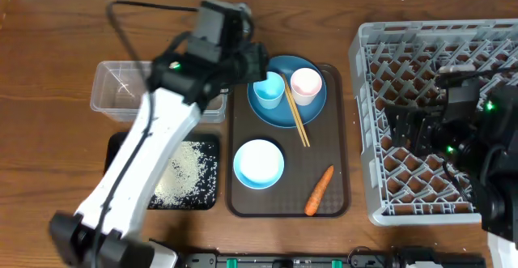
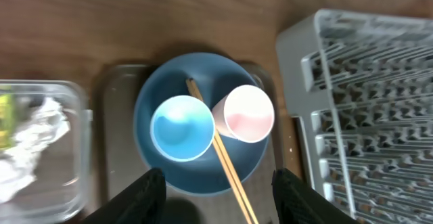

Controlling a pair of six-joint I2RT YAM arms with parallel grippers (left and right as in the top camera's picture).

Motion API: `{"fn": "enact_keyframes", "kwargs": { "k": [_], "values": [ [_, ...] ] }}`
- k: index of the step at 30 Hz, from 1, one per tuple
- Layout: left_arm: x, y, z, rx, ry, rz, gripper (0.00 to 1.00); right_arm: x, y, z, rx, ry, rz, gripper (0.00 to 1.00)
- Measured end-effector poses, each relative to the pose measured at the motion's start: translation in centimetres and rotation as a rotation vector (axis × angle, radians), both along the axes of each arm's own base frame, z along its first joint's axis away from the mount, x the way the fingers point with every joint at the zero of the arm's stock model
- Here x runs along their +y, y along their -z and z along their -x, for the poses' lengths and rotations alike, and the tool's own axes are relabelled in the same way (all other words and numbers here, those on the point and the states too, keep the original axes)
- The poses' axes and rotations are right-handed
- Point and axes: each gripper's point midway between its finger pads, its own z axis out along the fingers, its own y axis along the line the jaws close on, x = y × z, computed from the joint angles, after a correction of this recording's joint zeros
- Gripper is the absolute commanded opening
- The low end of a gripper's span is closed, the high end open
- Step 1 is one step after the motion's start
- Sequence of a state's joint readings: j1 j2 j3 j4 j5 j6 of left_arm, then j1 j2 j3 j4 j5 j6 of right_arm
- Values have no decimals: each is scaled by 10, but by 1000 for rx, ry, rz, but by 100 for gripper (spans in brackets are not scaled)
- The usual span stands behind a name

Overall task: Sort waste into correct bins and load items into the dishwasher rack
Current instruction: 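Reach the left gripper to the light-blue cup on the plate and grasp it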

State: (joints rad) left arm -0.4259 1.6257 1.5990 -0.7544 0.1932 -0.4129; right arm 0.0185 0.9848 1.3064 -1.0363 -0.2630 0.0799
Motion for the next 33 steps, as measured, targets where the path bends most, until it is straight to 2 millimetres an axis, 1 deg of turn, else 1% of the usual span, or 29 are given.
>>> {"fn": "enact_keyframes", "kwargs": {
  "k": [3, 7, 10, 11, 14, 21, 22, 28, 31, 33],
  "values": [
    [-9, 34, -13, 48, -13, -45, 54, -2, 9, -7, 34, 9, 9, 87],
    [-9, 74, -22, 114, -36, -106, 54, -3, 19, -15, 66, 8, 23, 88],
    [-7, 97, -26, 155, -54, -140, 52, -4, 26, -21, 91, 4, 32, 88],
    [-7, 103, -26, 166, -57, -148, 50, -4, 29, -22, 100, 4, 35, 88],
    [-4, 116, -24, 201, -61, -172, 49, -4, 37, -27, 127, 3, 39, 87],
    [1, 134, -17, 261, -66, -214, 47, -4, 51, -32, 182, -2, 45, 87],
    [2, 136, -17, 266, -66, -217, 47, -4, 52, -32, 184, -2, 45, 86],
    [2, 149, -17, 291, -65, -231, 45, -4, 53, -32, 189, -3, 46, 86],
    [2, 159, -16, 312, -65, -242, 44, -4, 53, -32, 189, -3, 46, 86],
    [3, 168, -15, 330, -64, -251, 38, -4, 53, -32, 189, -3, 46, 85]
  ]
}}
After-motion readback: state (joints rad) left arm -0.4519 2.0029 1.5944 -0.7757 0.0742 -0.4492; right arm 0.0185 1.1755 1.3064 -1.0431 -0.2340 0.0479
